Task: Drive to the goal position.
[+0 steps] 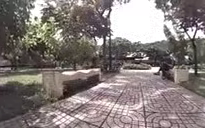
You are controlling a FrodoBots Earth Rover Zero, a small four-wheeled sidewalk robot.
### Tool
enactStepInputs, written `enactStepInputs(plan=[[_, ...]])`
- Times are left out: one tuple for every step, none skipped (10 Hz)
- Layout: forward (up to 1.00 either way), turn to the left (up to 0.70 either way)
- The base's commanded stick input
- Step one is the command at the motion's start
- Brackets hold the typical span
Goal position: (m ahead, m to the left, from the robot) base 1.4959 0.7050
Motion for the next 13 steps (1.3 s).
enactStepInputs(plan=[[0.0, -0.45], [0.55, -0.1], [0.7, 0.0], [0.7, 0.0], [0.7, 0.0], [0.7, 0.0], [0.7, 0.0], [0.7, 0.0], [0.7, 0.0], [0.7, 0.0], [0.7, 0.0], [0.7, 0.0], [0.0, 0.0]])
